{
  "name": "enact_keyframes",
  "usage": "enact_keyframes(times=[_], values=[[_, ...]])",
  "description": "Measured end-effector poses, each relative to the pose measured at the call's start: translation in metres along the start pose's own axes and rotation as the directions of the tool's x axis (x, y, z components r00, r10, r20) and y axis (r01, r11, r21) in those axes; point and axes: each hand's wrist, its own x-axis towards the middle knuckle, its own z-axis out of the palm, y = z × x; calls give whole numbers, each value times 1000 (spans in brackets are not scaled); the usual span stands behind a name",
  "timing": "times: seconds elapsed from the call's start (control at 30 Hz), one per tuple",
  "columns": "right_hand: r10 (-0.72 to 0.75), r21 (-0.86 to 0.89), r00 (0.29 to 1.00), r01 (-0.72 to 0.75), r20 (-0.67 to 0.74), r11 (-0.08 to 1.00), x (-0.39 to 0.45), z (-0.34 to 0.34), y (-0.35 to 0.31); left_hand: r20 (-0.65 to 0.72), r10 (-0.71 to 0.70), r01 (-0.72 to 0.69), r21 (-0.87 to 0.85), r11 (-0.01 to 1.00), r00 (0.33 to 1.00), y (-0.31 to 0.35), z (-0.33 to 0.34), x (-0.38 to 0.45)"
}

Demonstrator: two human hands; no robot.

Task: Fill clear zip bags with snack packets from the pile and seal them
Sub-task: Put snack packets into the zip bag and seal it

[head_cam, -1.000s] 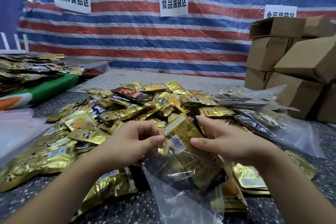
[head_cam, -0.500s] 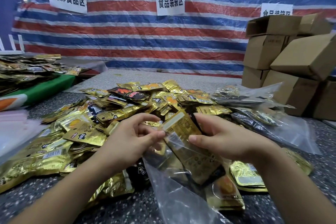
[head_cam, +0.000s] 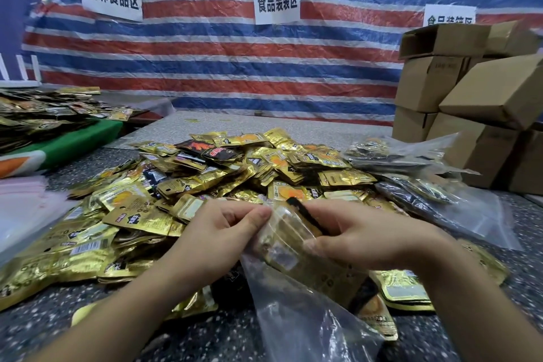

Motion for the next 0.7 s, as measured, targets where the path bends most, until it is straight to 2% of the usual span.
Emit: enact_keyframes(times=[0.07,0.13,0.2,0.27,0.33,0.43,0.53,0.7], values=[[-7,-74,999,11,46,997,1,4,-8,12,43,-43,18,999,999,-1,0,-1],[-17,-129,999,20,31,991,2,6,-12,10,60,-60,25,998,998,0,1,-1],[-31,-175,996,15,-84,984,3,5,-10,-31,60,-59,35,998,998,-1,0,0],[-6,-121,974,-22,-228,992,4,6,-7,-92,38,-37,12,999,995,-3,-1,2],[10,-69,956,-32,-294,997,6,6,-6,-118,33,-33,4,999,992,-3,-3,3],[-19,-157,958,-28,-288,987,9,10,-4,-92,51,-49,17,999,995,-4,-1,2],[-31,-274,975,-31,-219,961,9,14,-8,-104,52,-47,53,997,993,-6,0,2],[-3,-114,970,-25,-241,993,4,8,-10,-162,-20,10,-64,998,986,-5,-1,5]])
